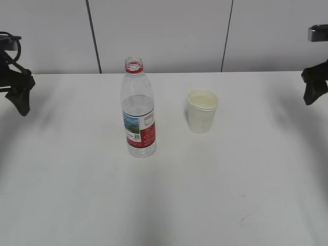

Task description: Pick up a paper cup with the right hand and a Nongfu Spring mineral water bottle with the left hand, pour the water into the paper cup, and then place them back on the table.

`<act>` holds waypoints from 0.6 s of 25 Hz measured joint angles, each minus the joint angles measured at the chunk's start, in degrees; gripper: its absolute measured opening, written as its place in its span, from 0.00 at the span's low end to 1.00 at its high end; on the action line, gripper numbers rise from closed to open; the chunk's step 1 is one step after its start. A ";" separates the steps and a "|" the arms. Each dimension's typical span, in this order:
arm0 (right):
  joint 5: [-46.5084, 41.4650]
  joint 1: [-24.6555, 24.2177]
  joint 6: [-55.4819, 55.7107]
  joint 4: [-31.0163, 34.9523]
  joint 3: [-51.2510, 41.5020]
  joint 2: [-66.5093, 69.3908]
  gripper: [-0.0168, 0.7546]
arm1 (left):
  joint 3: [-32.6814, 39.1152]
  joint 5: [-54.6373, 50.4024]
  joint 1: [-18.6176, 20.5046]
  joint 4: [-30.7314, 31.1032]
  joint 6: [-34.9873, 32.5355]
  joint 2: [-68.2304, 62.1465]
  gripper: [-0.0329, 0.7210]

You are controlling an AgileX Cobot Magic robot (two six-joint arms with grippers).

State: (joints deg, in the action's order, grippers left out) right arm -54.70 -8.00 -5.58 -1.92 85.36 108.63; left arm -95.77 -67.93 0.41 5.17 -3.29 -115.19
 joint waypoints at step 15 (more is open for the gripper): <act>-15.44 0.00 -8.61 6.53 7.51 -5.47 0.78 | -0.01 -2.41 0.00 -3.58 -0.27 9.25 0.81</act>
State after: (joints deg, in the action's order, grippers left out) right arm -70.13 -8.00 -14.19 4.61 92.87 103.16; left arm -95.79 -70.34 0.41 1.59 -3.56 -105.94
